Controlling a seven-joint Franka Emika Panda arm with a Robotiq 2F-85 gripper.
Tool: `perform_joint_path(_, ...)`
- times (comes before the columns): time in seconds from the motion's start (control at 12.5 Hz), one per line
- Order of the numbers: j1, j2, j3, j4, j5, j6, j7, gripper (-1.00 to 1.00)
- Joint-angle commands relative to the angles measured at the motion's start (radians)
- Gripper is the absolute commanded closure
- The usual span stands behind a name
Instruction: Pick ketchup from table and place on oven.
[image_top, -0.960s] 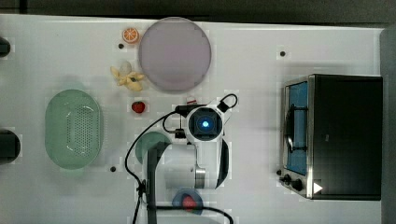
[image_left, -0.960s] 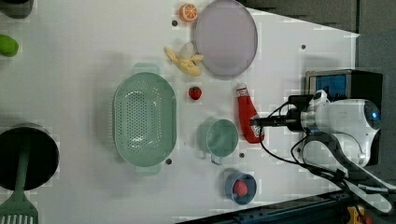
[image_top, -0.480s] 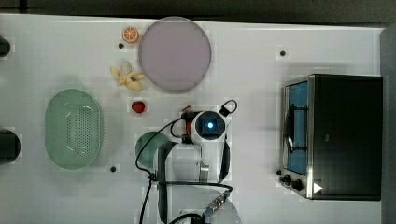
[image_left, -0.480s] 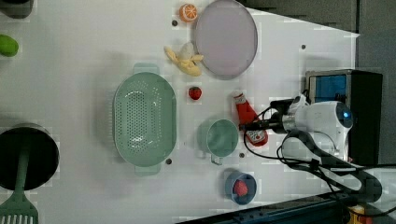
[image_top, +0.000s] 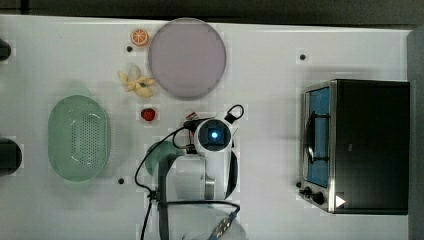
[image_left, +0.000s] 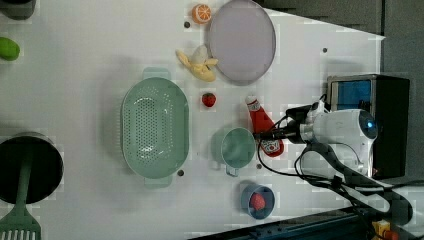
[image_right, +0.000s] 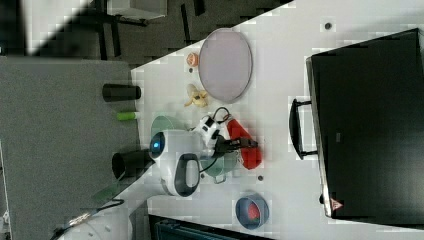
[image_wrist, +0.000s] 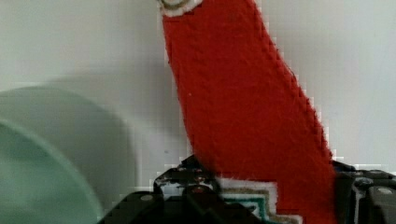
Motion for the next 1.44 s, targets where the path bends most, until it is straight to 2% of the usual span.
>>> perform_joint_path(0.08,-0.007,-0.171,-0.011,0.026,-0.002,-0.097,-0.026,-0.24)
perform_joint_path(0.48,-0.008,-0.451,-0.018,0.075,0.000,-0.414,-0.013,-0.24)
perform_joint_path(0.8,-0.008,-0.568,-0.032,0.231,0.001,-0.682,-0.011,-0.24)
perform_joint_path(1.2,-0.012,-0.559,-0.082,0.516,0.001,-1.019,0.029,-0.24)
perform_joint_path(1.44,-0.025,-0.497,-0.159,0.653,-0.004,-1.065,0.076,-0.24)
